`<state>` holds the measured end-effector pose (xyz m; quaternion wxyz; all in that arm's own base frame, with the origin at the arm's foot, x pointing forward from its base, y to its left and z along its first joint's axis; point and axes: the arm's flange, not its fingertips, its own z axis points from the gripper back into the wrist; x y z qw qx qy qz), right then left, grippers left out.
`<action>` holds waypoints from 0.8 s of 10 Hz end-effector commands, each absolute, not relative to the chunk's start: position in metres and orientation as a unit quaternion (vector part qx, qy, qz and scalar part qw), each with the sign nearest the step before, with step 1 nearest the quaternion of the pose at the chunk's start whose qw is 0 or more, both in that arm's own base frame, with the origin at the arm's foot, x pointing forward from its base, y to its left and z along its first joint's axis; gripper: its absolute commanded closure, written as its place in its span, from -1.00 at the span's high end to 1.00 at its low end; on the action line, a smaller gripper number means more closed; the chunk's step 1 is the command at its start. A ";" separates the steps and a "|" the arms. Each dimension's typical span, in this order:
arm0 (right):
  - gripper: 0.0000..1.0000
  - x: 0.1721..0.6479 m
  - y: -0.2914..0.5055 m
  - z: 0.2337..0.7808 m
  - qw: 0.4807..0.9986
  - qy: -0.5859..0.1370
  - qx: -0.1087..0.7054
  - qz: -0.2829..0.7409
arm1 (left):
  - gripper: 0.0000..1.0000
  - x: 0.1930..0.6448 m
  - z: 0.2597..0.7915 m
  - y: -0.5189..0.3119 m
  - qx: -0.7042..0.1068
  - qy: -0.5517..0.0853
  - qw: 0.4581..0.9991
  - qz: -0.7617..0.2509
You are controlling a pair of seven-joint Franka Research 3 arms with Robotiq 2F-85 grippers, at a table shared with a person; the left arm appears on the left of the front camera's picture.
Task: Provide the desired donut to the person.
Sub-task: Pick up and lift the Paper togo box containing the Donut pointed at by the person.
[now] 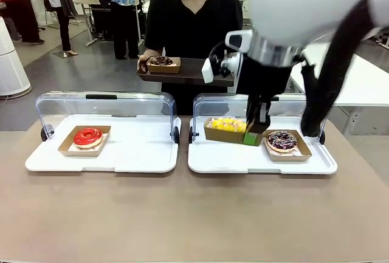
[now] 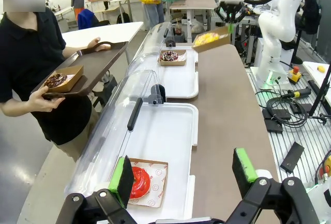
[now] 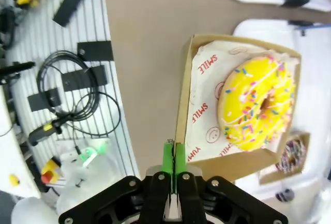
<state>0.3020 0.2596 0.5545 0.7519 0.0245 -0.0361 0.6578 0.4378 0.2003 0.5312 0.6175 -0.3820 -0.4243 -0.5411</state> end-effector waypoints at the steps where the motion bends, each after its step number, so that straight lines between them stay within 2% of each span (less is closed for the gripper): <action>1: -1.00 0.293 0.264 0.588 0.764 -0.047 -0.017 0.644 | 1.00 0.437 0.533 0.201 -0.379 -0.425 0.620 -0.540; 4: -1.00 0.330 0.257 0.651 0.771 -0.078 -0.049 0.630 | 1.00 0.437 0.533 0.201 -0.379 -0.425 0.620 -0.540; 8: -1.00 0.383 0.242 0.667 0.754 -0.121 -0.040 0.645 | 1.00 0.437 0.533 0.201 -0.379 -0.425 0.620 -0.540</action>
